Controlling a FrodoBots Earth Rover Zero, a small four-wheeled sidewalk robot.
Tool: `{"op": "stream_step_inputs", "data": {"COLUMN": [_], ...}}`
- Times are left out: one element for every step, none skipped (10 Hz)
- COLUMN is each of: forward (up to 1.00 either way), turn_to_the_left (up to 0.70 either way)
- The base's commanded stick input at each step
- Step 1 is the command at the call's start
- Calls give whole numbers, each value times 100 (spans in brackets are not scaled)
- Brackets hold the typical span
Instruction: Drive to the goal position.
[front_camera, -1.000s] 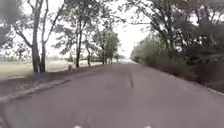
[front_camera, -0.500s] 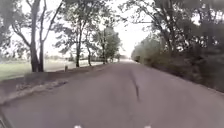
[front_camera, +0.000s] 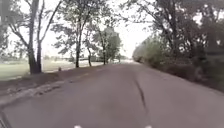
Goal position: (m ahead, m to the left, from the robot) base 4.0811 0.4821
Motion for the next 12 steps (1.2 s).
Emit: {"op": "stream_step_inputs", "data": {"forward": [70,70,70,70,70,70,70,70,70,70,70,70], "turn_to_the_left": [-7,-15,-24,-35,-35,-35,-35,-35,-35,-4,0,0]}}
